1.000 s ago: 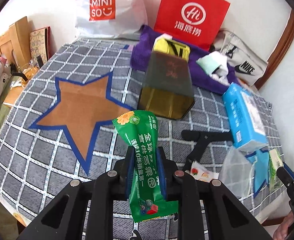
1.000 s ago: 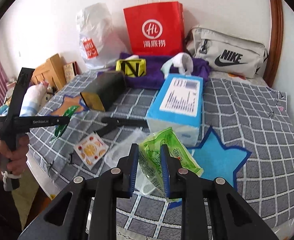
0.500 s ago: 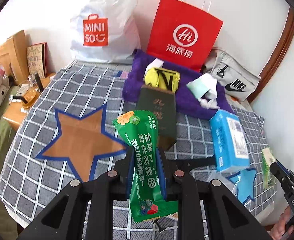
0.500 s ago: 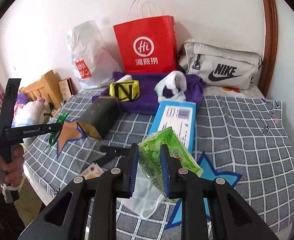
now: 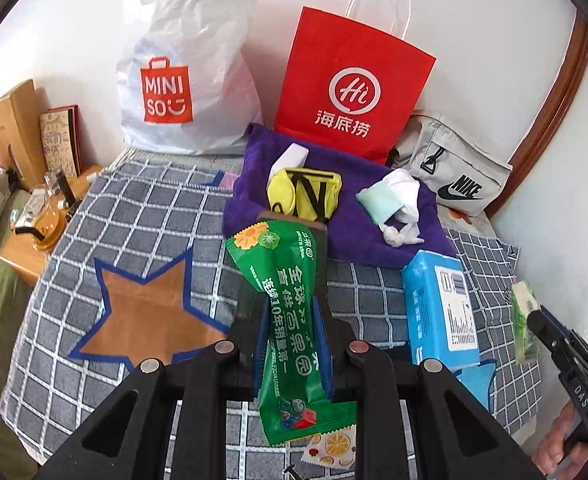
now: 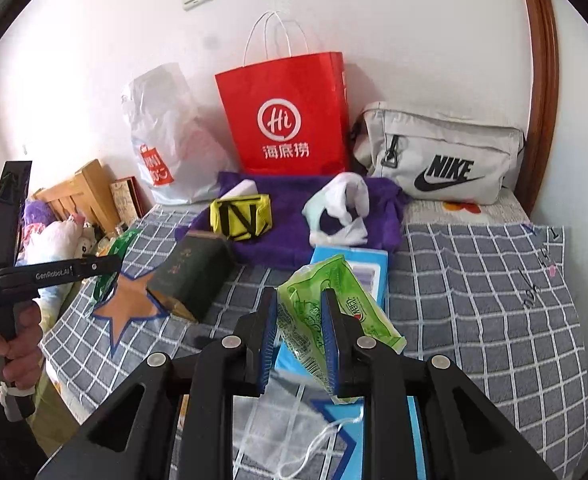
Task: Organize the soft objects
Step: 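Carry both green packets in the two tools over the purple towel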
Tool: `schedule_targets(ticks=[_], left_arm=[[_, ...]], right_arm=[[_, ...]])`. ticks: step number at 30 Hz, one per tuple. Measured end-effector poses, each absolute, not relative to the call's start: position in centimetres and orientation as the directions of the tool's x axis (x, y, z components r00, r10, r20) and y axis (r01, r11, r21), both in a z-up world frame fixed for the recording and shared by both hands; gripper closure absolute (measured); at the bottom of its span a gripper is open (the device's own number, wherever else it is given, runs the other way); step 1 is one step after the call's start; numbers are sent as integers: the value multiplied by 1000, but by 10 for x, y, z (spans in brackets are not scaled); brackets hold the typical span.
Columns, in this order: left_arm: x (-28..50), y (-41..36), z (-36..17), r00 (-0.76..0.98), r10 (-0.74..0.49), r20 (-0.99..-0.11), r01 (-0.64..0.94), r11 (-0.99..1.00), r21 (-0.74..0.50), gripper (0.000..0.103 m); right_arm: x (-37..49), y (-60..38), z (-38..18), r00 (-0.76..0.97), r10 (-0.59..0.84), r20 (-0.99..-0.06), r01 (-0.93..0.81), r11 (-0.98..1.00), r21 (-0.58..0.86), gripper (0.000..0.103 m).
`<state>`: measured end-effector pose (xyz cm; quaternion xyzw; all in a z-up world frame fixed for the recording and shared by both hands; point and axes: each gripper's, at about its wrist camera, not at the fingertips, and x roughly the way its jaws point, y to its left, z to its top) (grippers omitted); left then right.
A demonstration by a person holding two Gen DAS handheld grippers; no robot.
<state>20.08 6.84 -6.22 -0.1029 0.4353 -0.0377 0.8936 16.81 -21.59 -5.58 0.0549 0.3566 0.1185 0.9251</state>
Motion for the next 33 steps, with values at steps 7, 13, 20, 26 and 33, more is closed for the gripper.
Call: schedule_targets(ticks=[7, 13, 20, 26, 33], left_arm=[[216, 71, -57, 624, -161, -765, -27, 974, -227, 83], [229, 70, -57, 622, -172, -764, -23, 971, -237, 83], [245, 66, -60, 617, -171, -768, -18, 973, -231, 83], [260, 64, -59, 617, -172, -768, -12, 974, -228, 82], [282, 58, -58, 621, -175, -764, 3, 975, -221, 83]], right_arm=[[191, -213, -48, 723, 256, -641, -181, 966, 182, 81], [205, -209, -49, 724, 257, -640, -187, 966, 177, 81], [223, -206, -49, 724, 261, -639, -193, 965, 176, 81], [240, -202, -48, 727, 260, -635, -201, 965, 166, 81], [265, -196, -49, 730, 265, -630, -213, 964, 158, 81]])
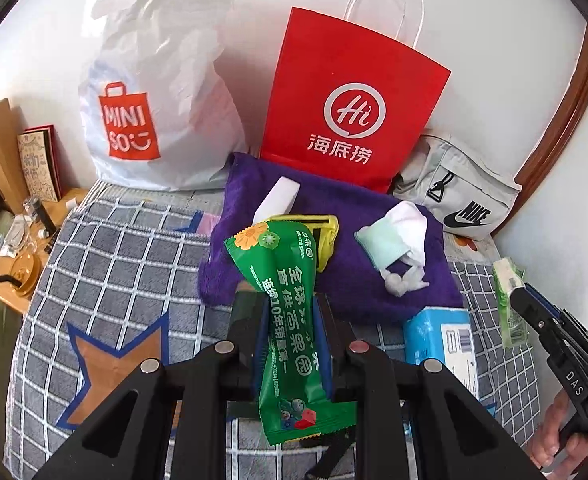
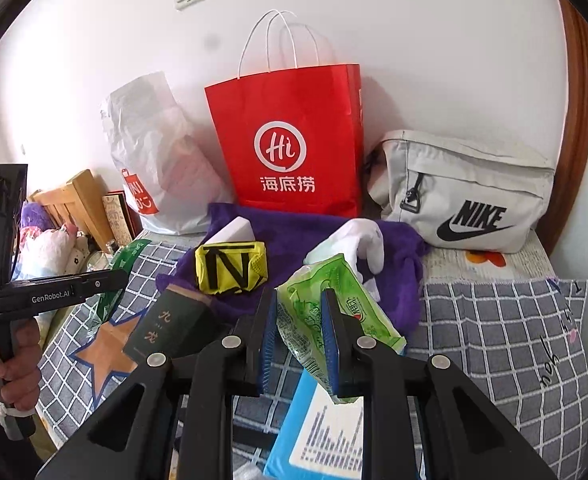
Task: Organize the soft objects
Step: 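Carry both green packets in the two tools over the purple towel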
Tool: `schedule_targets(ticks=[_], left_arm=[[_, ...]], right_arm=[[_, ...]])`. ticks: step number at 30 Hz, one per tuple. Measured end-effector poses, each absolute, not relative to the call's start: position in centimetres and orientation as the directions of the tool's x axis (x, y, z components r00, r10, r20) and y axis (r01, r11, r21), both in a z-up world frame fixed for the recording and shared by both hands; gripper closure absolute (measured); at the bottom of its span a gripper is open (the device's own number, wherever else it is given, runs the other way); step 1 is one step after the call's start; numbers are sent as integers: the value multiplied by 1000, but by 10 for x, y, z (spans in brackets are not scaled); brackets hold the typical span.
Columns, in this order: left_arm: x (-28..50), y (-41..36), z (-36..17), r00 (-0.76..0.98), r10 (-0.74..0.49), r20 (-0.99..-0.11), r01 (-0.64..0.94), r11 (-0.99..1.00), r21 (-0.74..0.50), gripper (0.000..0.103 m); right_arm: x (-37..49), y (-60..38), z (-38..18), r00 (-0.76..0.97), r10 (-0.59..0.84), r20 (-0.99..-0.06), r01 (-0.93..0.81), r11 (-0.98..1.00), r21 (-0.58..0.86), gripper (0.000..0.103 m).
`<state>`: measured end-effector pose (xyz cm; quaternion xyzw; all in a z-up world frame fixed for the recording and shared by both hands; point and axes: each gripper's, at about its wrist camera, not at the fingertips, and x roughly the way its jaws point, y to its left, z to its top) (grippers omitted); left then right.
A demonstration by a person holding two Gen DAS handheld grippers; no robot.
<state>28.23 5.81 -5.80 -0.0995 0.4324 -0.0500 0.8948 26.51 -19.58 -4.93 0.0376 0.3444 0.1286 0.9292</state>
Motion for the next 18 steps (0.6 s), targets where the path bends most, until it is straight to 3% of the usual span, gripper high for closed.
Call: schedule_targets(ticks=[18], left_arm=[[353, 42, -70, 597, -234, -767, 27, 962, -273, 82]], right_arm=[[350, -199, -70, 704, 256, -663, -195, 967, 166, 81]])
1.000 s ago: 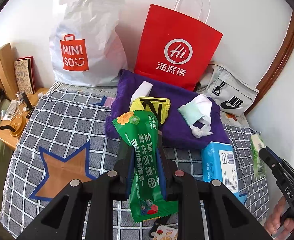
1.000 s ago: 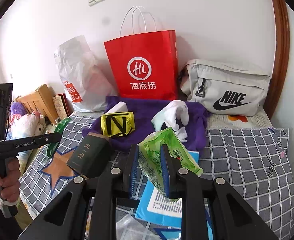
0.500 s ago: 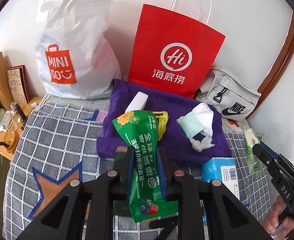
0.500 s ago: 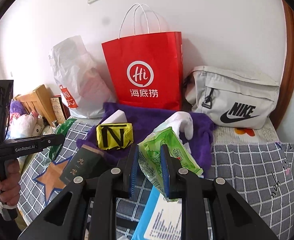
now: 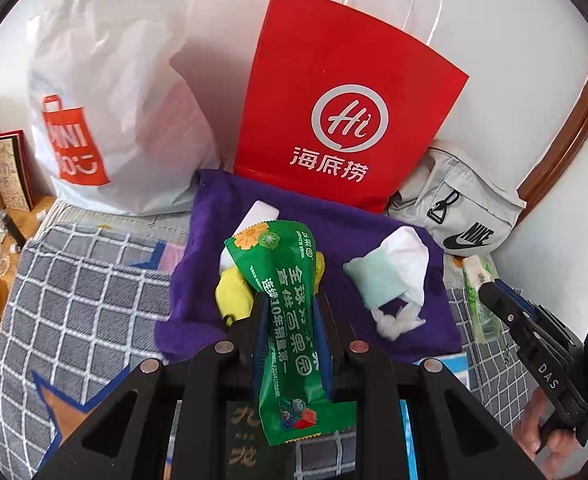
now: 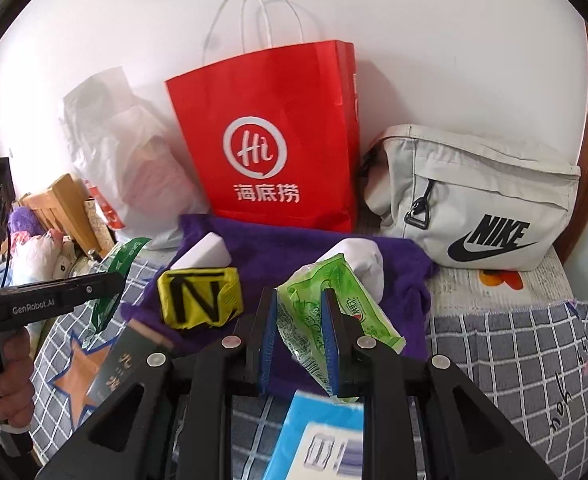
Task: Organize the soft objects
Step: 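Carry both green packets in the two tools over the purple towel, then open both tools to drop the two packets onto the purple towel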
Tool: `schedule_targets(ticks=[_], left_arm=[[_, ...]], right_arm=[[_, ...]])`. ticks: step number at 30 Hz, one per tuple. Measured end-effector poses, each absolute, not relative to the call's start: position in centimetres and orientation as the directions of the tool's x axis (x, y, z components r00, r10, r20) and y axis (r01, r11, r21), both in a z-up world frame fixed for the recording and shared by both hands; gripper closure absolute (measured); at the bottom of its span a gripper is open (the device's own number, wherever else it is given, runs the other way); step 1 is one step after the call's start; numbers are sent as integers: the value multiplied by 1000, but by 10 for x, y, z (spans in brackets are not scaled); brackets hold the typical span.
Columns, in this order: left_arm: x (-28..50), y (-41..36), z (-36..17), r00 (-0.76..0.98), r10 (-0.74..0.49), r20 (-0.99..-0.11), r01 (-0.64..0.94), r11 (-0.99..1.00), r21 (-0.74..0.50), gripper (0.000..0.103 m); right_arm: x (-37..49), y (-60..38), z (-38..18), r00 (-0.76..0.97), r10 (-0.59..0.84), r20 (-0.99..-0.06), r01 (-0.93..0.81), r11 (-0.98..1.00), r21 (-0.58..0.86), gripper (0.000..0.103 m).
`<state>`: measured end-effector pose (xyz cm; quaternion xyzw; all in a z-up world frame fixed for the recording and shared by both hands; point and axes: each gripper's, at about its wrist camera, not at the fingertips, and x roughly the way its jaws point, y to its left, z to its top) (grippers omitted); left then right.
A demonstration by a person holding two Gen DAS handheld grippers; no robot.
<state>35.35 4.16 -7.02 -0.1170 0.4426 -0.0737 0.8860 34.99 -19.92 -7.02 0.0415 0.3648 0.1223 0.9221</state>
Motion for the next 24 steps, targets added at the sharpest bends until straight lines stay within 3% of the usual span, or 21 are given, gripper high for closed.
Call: schedule_targets(ticks=[10, 24], left_arm=[[402, 17, -95, 553, -281, -785, 59, 952, -299, 82], [454, -9, -145, 479, -267, -836, 60, 960, -272, 81]], right_arm=[[397, -207, -99, 657, 293, -695, -185, 956, 228, 81], [424, -204, -147, 581, 245, -776, -188, 968, 166, 81]])
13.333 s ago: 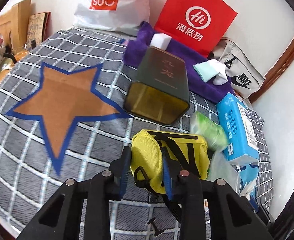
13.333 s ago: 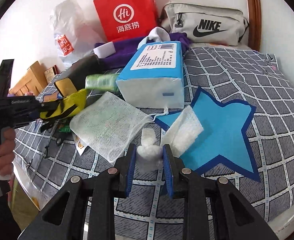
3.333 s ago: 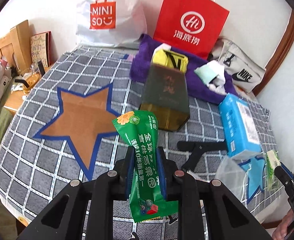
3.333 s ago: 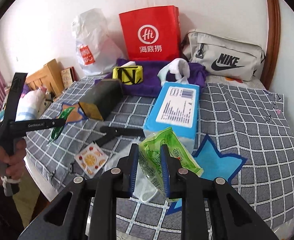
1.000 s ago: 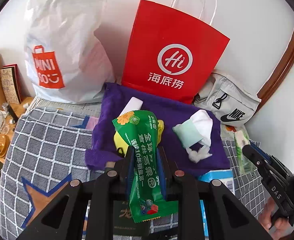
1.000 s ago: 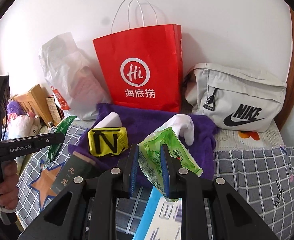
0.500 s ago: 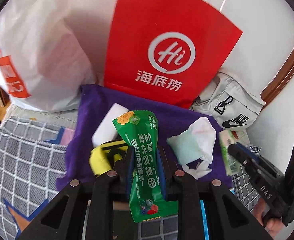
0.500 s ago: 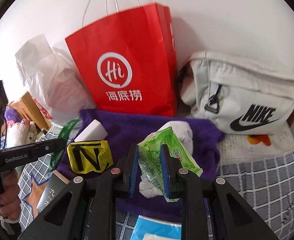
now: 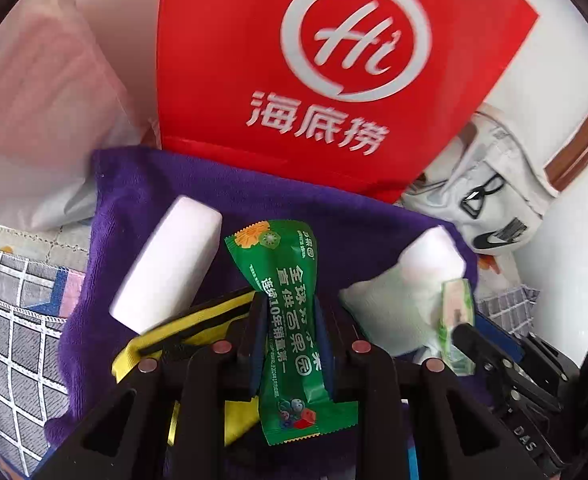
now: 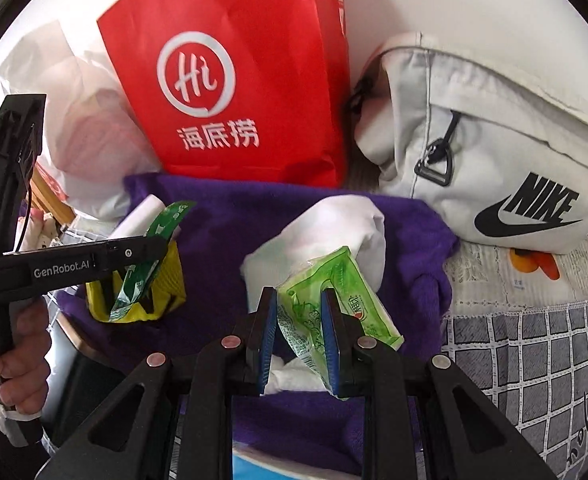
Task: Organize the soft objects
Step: 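Open both tools to drop the two packets onto the purple towel, then move both tools back down toward the items on the bed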
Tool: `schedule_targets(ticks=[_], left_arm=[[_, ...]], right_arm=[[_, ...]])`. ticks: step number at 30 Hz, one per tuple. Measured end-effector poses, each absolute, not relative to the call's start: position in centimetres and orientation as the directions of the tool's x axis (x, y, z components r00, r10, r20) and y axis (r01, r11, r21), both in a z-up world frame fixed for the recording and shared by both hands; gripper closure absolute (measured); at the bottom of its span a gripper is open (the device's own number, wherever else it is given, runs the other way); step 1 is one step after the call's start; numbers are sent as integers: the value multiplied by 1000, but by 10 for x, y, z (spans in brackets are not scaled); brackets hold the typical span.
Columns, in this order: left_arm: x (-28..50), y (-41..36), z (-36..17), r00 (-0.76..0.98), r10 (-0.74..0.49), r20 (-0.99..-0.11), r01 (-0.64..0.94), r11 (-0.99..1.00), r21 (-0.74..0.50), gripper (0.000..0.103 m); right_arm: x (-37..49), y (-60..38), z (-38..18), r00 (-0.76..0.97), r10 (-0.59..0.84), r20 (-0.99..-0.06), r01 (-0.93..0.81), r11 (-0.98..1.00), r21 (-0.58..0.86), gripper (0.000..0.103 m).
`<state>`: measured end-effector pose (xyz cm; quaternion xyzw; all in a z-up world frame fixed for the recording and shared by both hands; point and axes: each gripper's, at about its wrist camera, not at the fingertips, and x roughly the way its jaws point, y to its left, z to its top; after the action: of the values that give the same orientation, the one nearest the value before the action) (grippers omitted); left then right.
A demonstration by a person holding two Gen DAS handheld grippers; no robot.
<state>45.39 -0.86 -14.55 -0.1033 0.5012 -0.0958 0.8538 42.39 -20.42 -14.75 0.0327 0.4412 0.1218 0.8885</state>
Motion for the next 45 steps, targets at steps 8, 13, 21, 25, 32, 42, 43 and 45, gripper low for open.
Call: schedule_targets(ticks=[8, 13, 21, 25, 32, 42, 43, 45], left_arm=[[460, 2, -155, 456, -285, -843, 43, 953, -299, 78], [459, 1, -155, 446, -283, -849, 51, 955, -292, 76], [462, 0, -155, 423, -332, -843, 56, 938, -341, 56], [458, 0, -150, 429, -322, -844, 65, 943, -327, 52], [449, 0, -129, 464, -309, -830, 75, 948, -311, 52], [412, 7, -86, 538, -261, -801, 76, 962, -263, 52], [405, 7, -82, 532, -278, -799, 88, 958, -274, 52], [390, 6, -73, 543, -279, -792, 106, 958, -265, 52]], right_arm=[[432, -208, -162, 530, 285, -799, -188, 958, 217, 77], [430, -206, -159, 532, 281, -799, -193, 959, 208, 71], [429, -203, -155, 536, 290, -793, -202, 956, 213, 48], [422, -201, -146, 575, 269, -773, -203, 962, 183, 45], [415, -208, -128, 624, 250, -740, -167, 968, 187, 45], [374, -224, -97, 635, 280, -720, -111, 955, 274, 40], [367, -223, -95, 637, 276, -720, -113, 957, 266, 40], [351, -224, -92, 636, 259, -727, -112, 963, 246, 40]])
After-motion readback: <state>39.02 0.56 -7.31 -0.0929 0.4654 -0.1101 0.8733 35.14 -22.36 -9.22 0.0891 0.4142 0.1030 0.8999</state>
